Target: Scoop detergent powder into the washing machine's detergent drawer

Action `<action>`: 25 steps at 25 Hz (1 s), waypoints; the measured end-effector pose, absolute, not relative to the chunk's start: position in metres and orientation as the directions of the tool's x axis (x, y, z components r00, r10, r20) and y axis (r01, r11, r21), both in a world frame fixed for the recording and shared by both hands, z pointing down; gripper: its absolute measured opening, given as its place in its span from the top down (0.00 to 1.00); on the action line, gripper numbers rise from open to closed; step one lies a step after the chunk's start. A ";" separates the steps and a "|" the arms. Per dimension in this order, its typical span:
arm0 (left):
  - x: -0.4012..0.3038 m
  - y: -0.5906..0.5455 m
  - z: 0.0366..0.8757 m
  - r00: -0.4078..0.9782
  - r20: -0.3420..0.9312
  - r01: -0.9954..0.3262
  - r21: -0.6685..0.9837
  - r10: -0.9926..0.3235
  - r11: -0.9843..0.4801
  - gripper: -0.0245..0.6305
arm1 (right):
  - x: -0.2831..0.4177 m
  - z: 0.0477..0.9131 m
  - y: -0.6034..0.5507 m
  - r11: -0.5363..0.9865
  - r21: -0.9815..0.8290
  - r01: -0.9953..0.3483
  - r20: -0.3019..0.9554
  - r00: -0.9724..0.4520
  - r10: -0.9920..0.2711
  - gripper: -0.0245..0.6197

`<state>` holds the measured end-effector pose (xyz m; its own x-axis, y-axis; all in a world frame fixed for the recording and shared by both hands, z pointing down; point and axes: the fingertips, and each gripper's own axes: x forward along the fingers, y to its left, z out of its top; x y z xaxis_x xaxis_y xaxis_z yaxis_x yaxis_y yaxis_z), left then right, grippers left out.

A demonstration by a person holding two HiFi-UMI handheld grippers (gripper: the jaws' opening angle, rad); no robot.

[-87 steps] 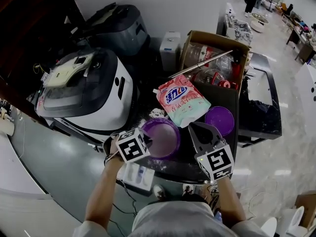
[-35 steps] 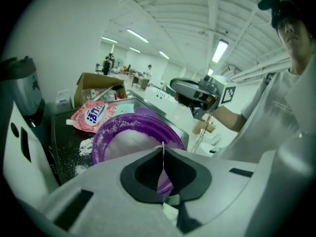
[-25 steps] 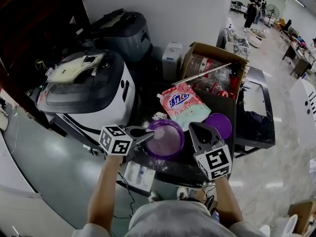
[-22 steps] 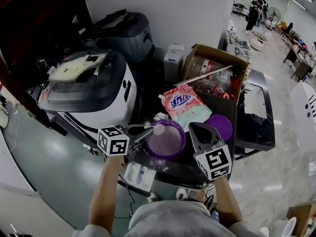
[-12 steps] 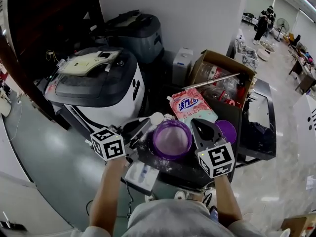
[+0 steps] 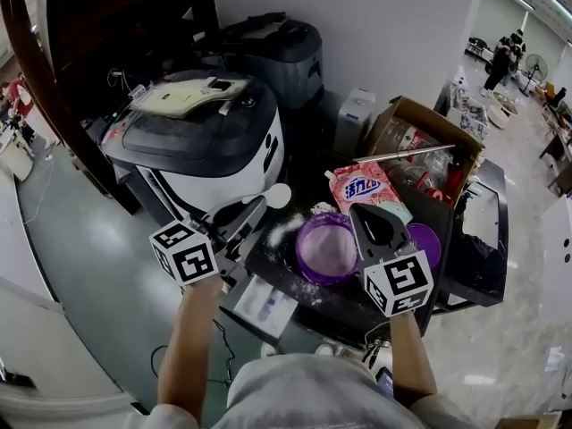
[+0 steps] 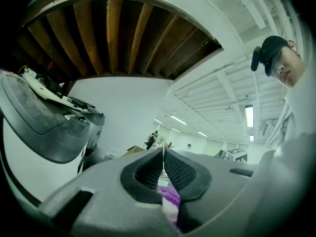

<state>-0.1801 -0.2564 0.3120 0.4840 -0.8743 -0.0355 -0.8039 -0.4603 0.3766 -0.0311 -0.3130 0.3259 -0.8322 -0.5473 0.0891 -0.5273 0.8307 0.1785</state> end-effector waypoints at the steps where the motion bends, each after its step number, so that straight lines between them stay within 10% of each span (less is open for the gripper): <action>1: -0.183 -0.253 0.312 0.477 -0.036 -0.807 0.378 -0.878 -0.454 0.94 | -0.035 0.326 -0.311 0.836 0.179 -0.519 0.090 -0.837 -0.539 0.97; 25: -0.218 -0.157 0.380 0.342 0.027 -0.770 0.580 -0.939 -0.264 0.94 | -0.076 0.369 -0.236 0.911 0.134 -0.390 0.169 -0.897 -0.409 0.97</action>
<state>-0.2175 -0.1566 0.3796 0.3423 -0.9392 0.0268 -0.7704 -0.2642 0.5803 -0.0764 -0.2360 0.3687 -0.8968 -0.4089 0.1691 -0.3900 0.9109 0.1344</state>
